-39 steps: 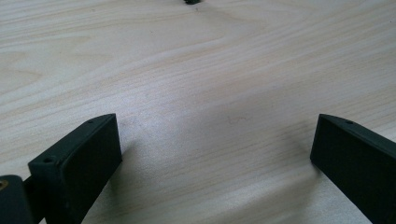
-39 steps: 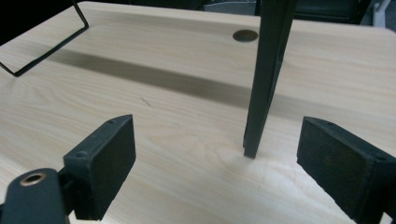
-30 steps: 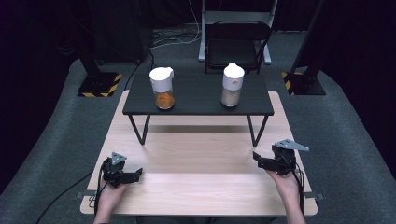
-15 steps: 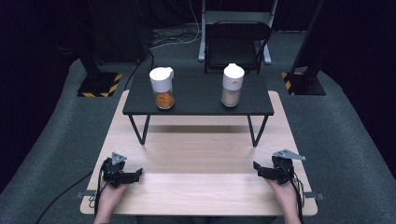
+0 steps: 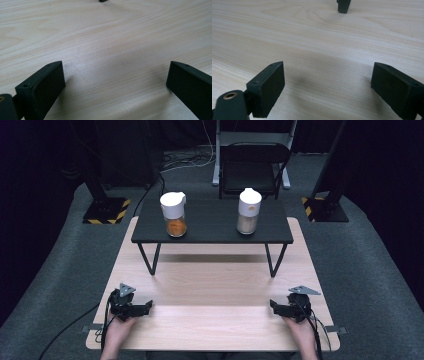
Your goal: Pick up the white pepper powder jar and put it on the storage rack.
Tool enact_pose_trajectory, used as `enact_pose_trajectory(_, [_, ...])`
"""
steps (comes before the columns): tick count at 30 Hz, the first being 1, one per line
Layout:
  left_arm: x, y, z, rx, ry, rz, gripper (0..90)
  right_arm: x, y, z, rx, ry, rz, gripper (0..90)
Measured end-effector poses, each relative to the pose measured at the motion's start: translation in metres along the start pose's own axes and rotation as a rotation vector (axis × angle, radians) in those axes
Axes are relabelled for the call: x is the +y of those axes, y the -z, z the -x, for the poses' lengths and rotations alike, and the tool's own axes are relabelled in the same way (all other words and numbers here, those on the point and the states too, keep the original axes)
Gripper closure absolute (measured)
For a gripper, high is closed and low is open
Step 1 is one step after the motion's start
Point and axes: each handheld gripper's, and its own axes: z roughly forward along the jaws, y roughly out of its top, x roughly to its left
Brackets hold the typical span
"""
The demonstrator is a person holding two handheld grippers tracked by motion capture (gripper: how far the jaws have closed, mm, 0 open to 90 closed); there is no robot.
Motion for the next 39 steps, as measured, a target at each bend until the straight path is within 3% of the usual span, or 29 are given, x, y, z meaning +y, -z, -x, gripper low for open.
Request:
enact_pose_trajectory(6, [0.0,0.0,0.0,0.0,0.0,0.0,1.3,-0.003,-0.002,-0.018,-0.063,0.085,-0.008,9.2])
enact_pose_trajectory(39, [0.0,0.0,0.0,0.0,0.0,0.0,1.3,-0.001,-0.005,-0.019,-0.067,0.079,-0.015,5.2])
